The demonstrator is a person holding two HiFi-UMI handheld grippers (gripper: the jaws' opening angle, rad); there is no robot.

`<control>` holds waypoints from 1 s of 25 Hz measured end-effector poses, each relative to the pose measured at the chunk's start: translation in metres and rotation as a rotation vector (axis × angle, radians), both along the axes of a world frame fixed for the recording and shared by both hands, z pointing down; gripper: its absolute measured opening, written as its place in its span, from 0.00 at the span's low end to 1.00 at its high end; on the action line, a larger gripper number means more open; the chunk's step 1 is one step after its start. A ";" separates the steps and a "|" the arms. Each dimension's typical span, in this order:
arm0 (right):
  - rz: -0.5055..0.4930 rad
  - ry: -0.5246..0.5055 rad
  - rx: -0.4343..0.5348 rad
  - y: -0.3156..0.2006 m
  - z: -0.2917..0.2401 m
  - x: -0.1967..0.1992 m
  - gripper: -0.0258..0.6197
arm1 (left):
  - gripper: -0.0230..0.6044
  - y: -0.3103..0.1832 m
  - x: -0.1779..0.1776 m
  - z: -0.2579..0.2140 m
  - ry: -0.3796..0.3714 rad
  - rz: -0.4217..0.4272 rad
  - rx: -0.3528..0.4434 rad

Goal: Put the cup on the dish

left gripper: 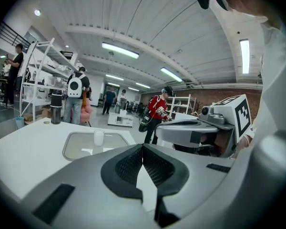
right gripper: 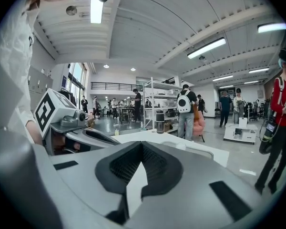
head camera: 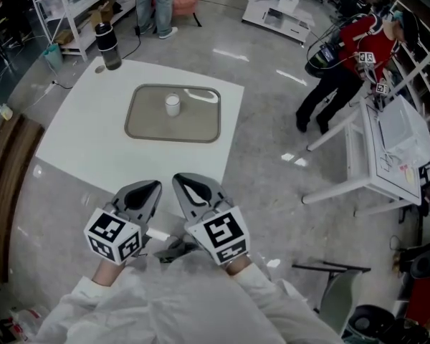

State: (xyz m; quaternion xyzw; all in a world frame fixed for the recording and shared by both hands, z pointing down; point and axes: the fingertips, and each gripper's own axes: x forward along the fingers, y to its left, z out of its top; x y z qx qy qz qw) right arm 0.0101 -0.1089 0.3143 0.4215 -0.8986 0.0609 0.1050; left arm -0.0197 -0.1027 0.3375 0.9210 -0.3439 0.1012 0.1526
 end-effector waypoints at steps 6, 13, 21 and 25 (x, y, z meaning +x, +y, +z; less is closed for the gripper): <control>-0.014 0.022 0.005 0.004 0.002 -0.001 0.06 | 0.05 0.004 0.007 0.001 0.003 0.011 0.000; -0.002 0.033 -0.003 0.004 0.007 0.002 0.06 | 0.05 0.007 0.011 0.002 -0.003 0.032 0.005; -0.021 0.037 -0.014 0.006 0.009 0.001 0.06 | 0.05 0.008 0.011 0.003 0.001 0.020 0.000; -0.030 0.037 -0.016 0.005 0.009 0.003 0.06 | 0.05 0.005 0.013 0.003 0.006 0.013 -0.006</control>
